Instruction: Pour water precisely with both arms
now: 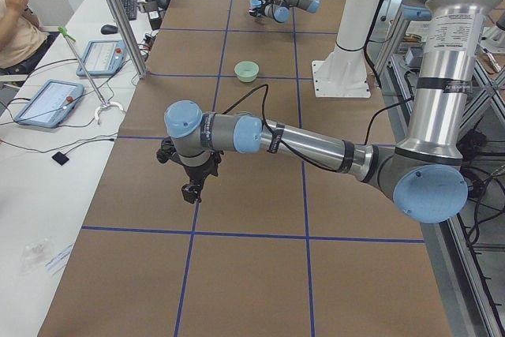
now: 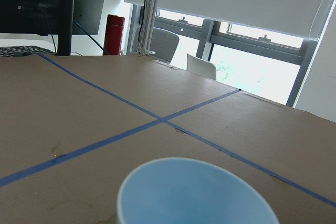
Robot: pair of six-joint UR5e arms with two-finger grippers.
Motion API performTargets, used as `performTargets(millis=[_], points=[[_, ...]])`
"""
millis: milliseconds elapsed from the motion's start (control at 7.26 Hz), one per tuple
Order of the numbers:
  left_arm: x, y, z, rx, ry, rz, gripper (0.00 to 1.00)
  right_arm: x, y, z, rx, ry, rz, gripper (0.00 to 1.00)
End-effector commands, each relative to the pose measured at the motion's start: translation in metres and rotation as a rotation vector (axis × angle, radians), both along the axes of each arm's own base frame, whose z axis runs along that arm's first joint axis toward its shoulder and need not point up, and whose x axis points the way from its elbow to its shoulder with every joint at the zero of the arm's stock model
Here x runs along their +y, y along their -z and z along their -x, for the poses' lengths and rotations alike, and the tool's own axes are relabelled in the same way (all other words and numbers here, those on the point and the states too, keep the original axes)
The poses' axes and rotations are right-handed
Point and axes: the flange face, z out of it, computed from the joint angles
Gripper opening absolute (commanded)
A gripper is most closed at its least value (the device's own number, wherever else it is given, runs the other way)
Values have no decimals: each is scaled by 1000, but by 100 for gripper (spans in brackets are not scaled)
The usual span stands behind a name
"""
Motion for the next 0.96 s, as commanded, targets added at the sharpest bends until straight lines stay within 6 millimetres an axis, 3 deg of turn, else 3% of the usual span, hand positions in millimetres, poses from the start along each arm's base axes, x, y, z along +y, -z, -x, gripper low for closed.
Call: performTargets(millis=[0,138,275,826], points=[[0,0,0,0,3,3,100,-5,-3,-5,18,-2,-20,44],[0,0,0,0,3,3,100,-7,-2,-6,19,-3,-22,10],[0,0,0,0,4,4,100,-9,-1,-8,29,1,-44,0],[0,-2,1,-5,42,45,100,-58,28,-42,62,-39,-186,0]])
